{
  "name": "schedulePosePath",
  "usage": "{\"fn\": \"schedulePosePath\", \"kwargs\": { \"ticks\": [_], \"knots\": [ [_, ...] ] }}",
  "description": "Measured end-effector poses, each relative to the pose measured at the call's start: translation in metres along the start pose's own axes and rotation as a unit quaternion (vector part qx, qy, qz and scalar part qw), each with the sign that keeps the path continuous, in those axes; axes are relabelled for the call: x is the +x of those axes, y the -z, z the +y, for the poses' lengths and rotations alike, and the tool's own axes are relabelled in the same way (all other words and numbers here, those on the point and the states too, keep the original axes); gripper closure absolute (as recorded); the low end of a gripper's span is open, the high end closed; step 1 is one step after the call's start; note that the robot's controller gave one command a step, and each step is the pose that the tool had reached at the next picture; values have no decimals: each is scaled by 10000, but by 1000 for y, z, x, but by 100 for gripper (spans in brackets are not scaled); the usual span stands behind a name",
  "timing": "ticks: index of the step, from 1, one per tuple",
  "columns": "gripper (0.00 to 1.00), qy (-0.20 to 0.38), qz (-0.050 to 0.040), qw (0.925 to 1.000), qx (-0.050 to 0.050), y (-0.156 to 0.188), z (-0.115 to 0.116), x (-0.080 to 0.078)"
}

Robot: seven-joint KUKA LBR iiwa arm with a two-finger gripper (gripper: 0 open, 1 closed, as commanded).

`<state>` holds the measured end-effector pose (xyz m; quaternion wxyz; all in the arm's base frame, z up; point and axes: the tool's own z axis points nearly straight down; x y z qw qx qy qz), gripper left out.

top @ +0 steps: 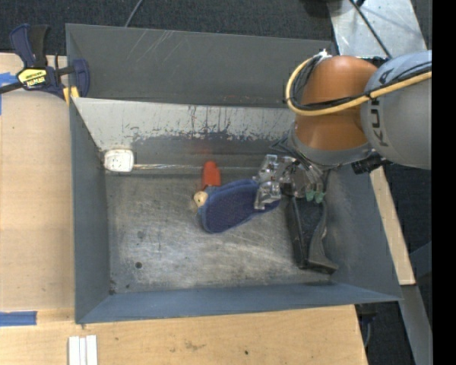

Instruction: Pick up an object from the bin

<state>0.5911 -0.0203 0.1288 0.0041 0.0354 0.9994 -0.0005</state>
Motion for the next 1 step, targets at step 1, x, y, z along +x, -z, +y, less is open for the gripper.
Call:
{"fn": "schedulePosePath", "kwargs": {
  "ticks": [1],
  "knots": [
    [100,3,-17,10000,-4,66,0,-3]
  ]
}}
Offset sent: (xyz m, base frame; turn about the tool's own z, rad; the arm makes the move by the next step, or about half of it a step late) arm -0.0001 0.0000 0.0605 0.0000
